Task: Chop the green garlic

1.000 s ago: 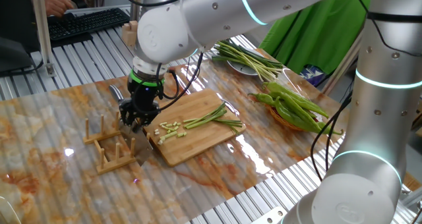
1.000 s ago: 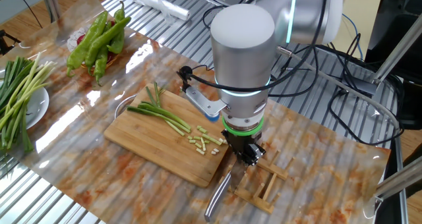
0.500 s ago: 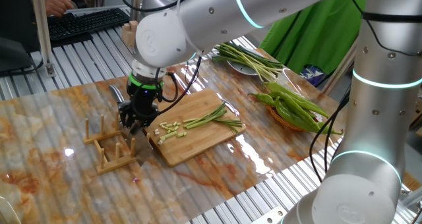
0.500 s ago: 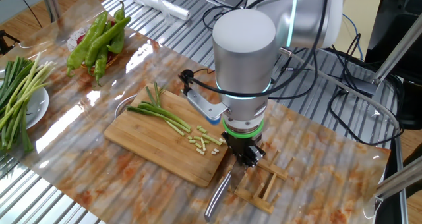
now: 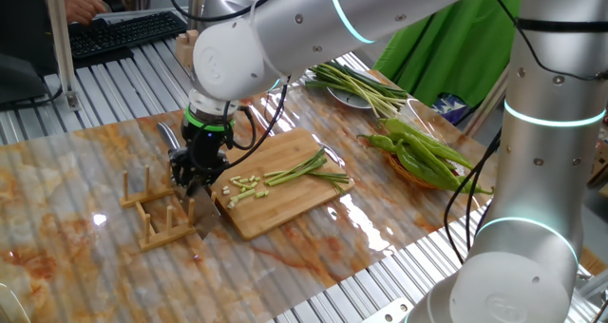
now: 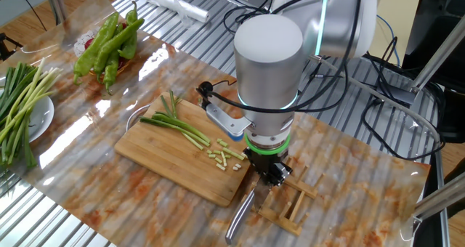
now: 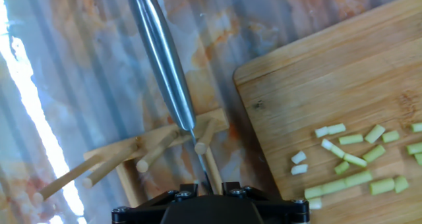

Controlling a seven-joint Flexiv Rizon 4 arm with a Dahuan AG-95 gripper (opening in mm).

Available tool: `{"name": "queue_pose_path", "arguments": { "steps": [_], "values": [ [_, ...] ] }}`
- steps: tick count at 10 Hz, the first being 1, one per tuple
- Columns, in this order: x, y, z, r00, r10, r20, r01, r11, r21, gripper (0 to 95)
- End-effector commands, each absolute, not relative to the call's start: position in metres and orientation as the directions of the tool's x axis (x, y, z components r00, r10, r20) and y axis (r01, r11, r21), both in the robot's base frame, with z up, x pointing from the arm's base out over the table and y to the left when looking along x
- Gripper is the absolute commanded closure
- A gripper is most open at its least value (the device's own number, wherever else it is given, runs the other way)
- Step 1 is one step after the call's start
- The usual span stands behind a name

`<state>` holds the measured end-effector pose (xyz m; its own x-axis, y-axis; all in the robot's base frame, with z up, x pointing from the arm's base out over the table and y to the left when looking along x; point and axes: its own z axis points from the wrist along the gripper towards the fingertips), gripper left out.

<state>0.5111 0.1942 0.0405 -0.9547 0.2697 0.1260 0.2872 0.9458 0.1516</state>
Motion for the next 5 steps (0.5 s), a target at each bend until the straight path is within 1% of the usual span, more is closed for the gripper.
{"name": "queue_pose_path", "arguments": {
  "steps": [1, 5],
  "values": [
    [0.5101, 0.1947, 0.04, -0.955, 0.269, 0.126, 0.287, 0.946, 0.154, 76.0],
    [0.5051, 0.1943, 0.0371, -0.956, 0.263, 0.128, 0.281, 0.947, 0.157, 76.0]
  ]
}}
